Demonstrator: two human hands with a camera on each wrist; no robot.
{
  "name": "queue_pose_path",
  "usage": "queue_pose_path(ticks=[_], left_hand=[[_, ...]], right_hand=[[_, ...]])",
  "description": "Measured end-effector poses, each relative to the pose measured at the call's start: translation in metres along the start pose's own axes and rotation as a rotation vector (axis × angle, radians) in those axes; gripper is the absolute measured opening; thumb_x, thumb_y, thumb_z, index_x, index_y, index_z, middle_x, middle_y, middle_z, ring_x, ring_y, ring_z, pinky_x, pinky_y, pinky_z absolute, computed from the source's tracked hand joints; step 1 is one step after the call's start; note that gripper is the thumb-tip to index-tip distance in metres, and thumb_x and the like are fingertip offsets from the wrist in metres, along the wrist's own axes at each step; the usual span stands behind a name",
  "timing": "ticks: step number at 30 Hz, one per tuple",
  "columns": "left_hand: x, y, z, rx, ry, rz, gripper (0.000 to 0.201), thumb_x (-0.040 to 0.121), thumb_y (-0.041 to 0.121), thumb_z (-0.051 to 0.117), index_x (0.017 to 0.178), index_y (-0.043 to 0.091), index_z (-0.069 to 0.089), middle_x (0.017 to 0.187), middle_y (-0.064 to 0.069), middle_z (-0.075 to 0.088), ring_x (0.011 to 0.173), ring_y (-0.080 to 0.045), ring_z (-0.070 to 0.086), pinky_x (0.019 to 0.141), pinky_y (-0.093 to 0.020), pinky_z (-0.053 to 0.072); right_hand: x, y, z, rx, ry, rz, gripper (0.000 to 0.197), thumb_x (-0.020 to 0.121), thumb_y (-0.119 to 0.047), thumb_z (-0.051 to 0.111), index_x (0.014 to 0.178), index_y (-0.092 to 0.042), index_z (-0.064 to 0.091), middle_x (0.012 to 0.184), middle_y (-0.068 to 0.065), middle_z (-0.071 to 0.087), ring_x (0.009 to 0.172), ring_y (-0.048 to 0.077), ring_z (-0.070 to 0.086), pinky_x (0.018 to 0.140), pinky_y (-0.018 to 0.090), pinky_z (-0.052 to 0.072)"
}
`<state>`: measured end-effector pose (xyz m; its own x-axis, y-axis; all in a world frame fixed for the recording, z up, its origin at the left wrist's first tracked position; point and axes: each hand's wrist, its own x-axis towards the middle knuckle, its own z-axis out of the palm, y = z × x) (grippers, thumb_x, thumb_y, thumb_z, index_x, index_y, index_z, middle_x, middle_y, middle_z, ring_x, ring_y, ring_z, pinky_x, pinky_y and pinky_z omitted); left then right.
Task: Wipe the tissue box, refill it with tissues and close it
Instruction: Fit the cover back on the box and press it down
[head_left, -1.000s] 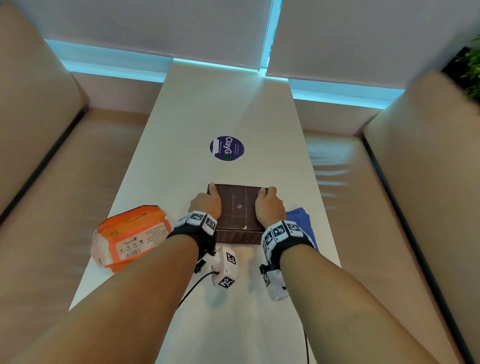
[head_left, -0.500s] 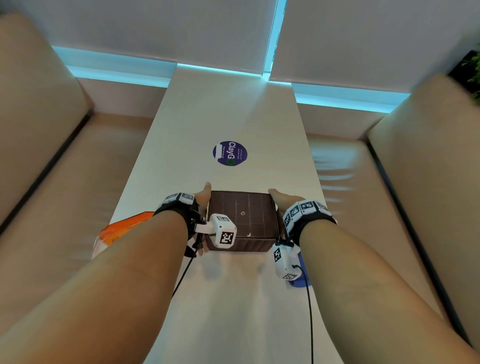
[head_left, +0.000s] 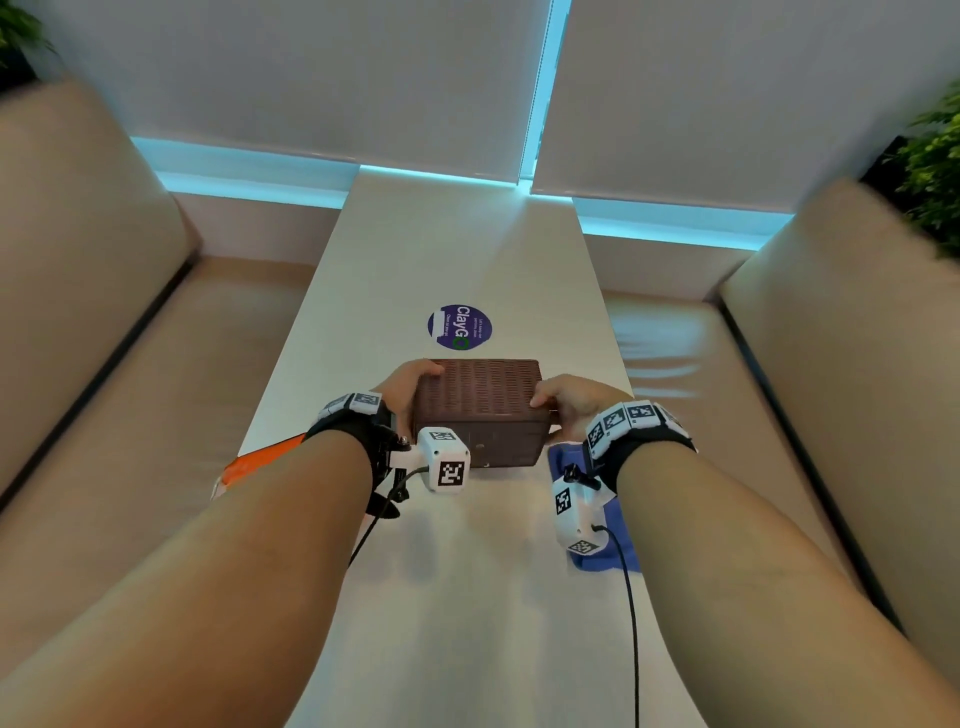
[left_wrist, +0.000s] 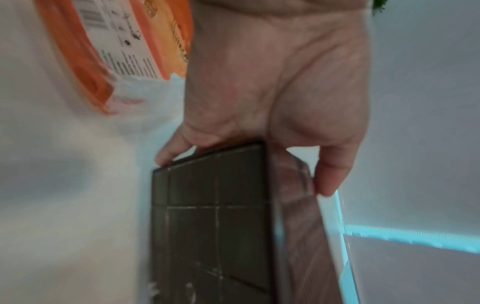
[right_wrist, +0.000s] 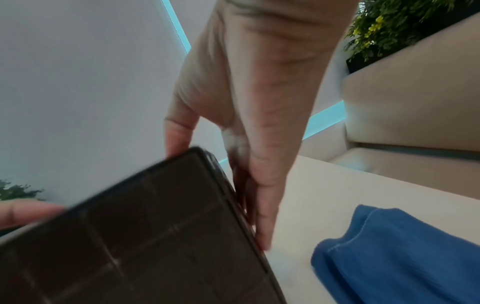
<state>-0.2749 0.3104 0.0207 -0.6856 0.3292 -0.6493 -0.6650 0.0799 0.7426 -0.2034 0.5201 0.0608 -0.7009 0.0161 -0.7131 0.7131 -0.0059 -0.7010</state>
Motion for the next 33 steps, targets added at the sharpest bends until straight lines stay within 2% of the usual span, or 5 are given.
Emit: queue_pose_path(ticks=[4, 9, 17, 29, 33], left_hand=[[-0.018, -0.014, 0.009, -0.043, -0.003, -0.044, 0.066, 0.073, 0.075, 0.051, 0.11, 0.021, 0.065, 0.105, -0.006, 0.066, 0.101, -0.026, 0.062, 0.091, -0.044, 0.049], [-0.037, -0.045, 0.033, -0.161, -0.137, 0.122, 0.061, 0.099, 0.052, 0.019, 0.113, 0.011, 0.061, 0.095, -0.003, 0.072, 0.076, -0.015, 0.069, 0.06, -0.028, 0.053], [0.011, -0.092, 0.018, 0.128, 0.113, 0.251, 0.057, 0.1, 0.027, 0.04, 0.151, 0.022, 0.014, 0.15, -0.01, 0.038, 0.131, -0.033, 0.045, 0.11, -0.049, 0.037], [0.043, -0.112, 0.003, 0.21, 0.131, 0.255, 0.09, 0.07, 0.057, 0.046, 0.151, 0.026, 0.02, 0.149, -0.007, 0.041, 0.131, -0.03, 0.046, 0.11, -0.048, 0.038], [-0.003, -0.092, 0.016, 0.206, 0.145, 0.209, 0.044, 0.096, 0.025, 0.045, 0.138, 0.012, 0.043, 0.133, -0.011, 0.057, 0.119, -0.031, 0.056, 0.104, -0.048, 0.044]], right_hand=[[-0.005, 0.018, 0.007, 0.077, 0.1, -0.145, 0.049, 0.079, 0.021, 0.032, 0.1, -0.015, 0.056, 0.095, 0.0, 0.054, 0.093, 0.02, 0.049, 0.07, 0.033, 0.041], [-0.007, 0.048, 0.02, 0.351, 0.253, -0.186, 0.017, 0.092, -0.012, 0.052, 0.107, -0.019, 0.056, 0.106, 0.003, 0.054, 0.091, 0.017, 0.051, 0.066, 0.031, 0.043], [0.013, 0.094, 0.034, 0.236, 0.38, -0.253, 0.062, 0.096, -0.006, 0.05, 0.15, -0.017, 0.022, 0.147, 0.012, 0.039, 0.125, 0.03, 0.049, 0.102, 0.044, 0.046], [0.016, 0.086, 0.038, 0.209, 0.407, -0.226, 0.049, 0.094, -0.006, 0.044, 0.142, -0.011, 0.037, 0.136, 0.017, 0.052, 0.11, 0.029, 0.055, 0.095, 0.039, 0.048], [0.008, 0.067, 0.047, -0.28, 0.64, -0.157, 0.052, 0.092, -0.019, 0.048, 0.142, -0.012, 0.034, 0.139, 0.016, 0.043, 0.124, 0.033, 0.045, 0.102, 0.044, 0.04]])
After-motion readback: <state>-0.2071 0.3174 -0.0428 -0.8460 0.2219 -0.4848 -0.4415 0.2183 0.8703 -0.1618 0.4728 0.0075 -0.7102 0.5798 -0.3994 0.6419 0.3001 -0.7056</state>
